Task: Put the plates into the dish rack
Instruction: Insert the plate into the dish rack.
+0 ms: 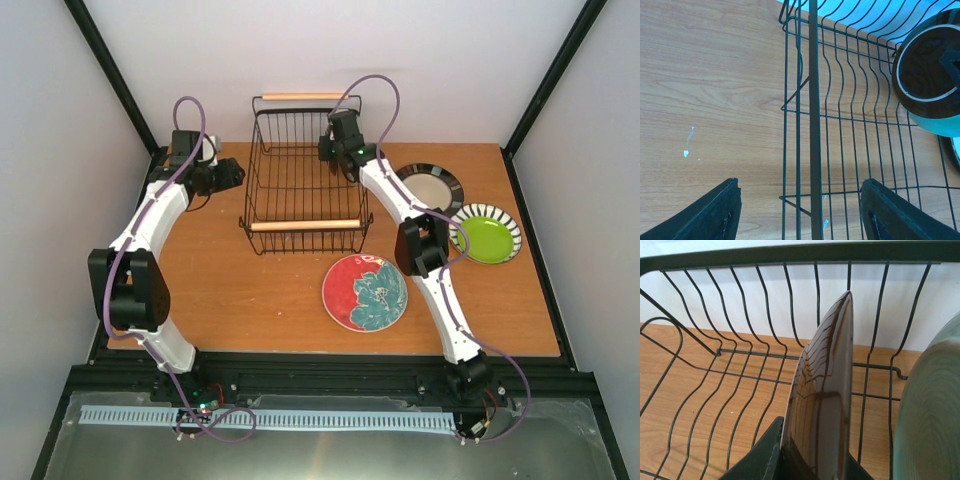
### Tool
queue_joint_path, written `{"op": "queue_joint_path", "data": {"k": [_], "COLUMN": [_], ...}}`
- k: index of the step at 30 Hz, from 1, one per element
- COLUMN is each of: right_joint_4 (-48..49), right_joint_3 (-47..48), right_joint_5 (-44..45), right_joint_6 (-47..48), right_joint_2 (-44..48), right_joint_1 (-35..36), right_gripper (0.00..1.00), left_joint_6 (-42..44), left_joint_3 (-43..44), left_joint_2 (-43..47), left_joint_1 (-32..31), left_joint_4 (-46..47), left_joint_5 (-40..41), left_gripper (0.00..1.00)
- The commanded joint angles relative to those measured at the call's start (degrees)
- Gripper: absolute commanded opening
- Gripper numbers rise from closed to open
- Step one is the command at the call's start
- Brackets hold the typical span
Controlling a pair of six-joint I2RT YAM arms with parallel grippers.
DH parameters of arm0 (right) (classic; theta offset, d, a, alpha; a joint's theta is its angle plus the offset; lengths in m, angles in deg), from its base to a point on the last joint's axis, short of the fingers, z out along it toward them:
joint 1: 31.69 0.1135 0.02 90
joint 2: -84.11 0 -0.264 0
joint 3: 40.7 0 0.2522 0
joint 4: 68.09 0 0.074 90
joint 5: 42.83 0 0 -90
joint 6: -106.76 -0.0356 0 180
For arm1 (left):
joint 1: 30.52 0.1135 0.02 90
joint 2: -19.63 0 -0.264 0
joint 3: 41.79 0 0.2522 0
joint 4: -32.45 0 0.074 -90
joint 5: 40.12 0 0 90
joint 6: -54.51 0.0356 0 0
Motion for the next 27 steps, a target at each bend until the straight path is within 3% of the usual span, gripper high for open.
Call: {"op": "queue_joint_path", "data": {"k": [1,16,27], "right_joint_4": [4.3,5.3,4.8], "right_joint_3": [2.6,2.5,2.3], "right_joint_5": [0.9,1.6,0.8], "right_joint_6": [-0.4,-0.4,-0.5], "right_joint_2": [-0.7,-2.5,-3.4], "right_joint_1": [-0.3,-0.6,-0.5], "right_gripper": [0.03,0.03,0.17], "left_joint_6": [1.5,1.6,1.7], "left_joint_3": [0.3,1.0,1.1], "left_joint_2": [1.3,1.3,1.4], "left_joint_1": [0.2,0.3,0.5], "left_joint_4": [-0.4,-1.3,-1.7], "left_joint_5": [0.7,1.5,1.7], "left_gripper": [0.67,0.67,0.67]}}
